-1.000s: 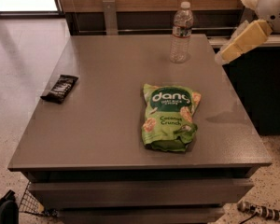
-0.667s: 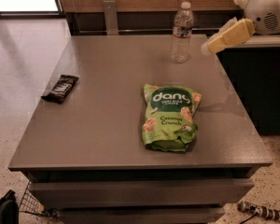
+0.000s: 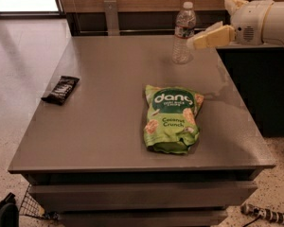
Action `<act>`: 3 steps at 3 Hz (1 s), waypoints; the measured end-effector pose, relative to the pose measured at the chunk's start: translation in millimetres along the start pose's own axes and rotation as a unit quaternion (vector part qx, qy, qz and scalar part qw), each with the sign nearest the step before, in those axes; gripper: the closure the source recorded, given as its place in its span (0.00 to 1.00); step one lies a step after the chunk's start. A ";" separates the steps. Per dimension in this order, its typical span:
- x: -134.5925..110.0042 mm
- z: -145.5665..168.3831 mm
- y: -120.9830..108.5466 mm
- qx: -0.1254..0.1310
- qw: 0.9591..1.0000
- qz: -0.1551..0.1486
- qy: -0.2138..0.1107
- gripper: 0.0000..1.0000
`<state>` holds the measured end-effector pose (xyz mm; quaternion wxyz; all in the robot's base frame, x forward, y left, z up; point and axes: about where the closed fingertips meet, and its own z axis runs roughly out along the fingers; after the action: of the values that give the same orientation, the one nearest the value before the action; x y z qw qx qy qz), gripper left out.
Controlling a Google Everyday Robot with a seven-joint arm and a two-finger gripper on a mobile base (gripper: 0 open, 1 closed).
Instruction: Move water bottle near rxbar chocolate
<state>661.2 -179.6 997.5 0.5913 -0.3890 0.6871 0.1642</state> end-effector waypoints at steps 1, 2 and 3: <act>0.7 2.2 0.6 0.002 1.000 0.003 -0.001 0.00; 3.3 9.1 2.5 0.008 1.000 0.014 -0.002 0.00; 21.0 49.4 -27.2 0.018 0.998 0.054 -0.035 0.00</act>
Offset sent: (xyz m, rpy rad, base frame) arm 0.0078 0.0063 -0.0112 0.0415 0.0179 -0.0506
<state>714.9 -170.4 971.9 0.6117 -0.3346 0.6892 0.1972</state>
